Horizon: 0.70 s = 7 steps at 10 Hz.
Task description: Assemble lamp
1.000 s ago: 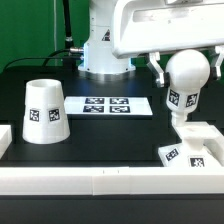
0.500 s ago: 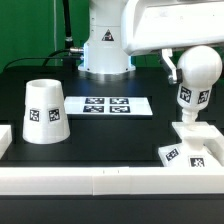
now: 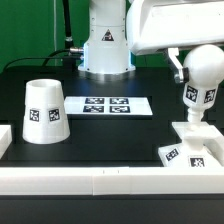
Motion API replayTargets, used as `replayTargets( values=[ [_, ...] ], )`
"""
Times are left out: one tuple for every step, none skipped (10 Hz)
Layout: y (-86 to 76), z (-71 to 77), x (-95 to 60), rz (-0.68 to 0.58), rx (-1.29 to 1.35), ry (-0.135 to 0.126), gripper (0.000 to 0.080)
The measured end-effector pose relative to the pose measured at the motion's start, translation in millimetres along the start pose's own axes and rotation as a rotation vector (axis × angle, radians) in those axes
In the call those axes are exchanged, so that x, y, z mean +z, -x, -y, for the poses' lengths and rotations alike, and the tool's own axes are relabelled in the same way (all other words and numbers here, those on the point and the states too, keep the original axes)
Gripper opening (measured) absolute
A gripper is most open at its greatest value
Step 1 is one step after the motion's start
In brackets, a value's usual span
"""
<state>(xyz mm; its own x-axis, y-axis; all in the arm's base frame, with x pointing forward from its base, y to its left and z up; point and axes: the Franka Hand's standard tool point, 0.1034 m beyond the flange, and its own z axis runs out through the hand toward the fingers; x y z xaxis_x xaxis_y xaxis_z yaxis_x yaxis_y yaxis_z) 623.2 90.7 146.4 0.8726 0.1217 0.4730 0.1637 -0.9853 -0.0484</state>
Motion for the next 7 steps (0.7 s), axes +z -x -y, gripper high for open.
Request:
replayTargets(
  values=[
    [-0.1, -5.0, -0.3, -0.048, -0.001, 0.019, 0.0574],
    [4.2, -6.1, 1.4, -0.043, 0.001, 0.020, 0.0574],
    [3.3, -5.4, 1.2, -0.042, 0.000, 0.019, 0.0574],
    [3.6, -5.4, 1.4, -0.041, 0.000, 0.019, 0.0574],
    [4.3, -3.1, 1.8, -0.042, 0.002, 0.018, 0.0574],
    [4.3, -0.1, 2.0, -0.041, -0.002, 0.015, 0.0574],
    [3.8, -0.1, 1.9, -0.042, -0.002, 0.015, 0.0574]
  ],
)
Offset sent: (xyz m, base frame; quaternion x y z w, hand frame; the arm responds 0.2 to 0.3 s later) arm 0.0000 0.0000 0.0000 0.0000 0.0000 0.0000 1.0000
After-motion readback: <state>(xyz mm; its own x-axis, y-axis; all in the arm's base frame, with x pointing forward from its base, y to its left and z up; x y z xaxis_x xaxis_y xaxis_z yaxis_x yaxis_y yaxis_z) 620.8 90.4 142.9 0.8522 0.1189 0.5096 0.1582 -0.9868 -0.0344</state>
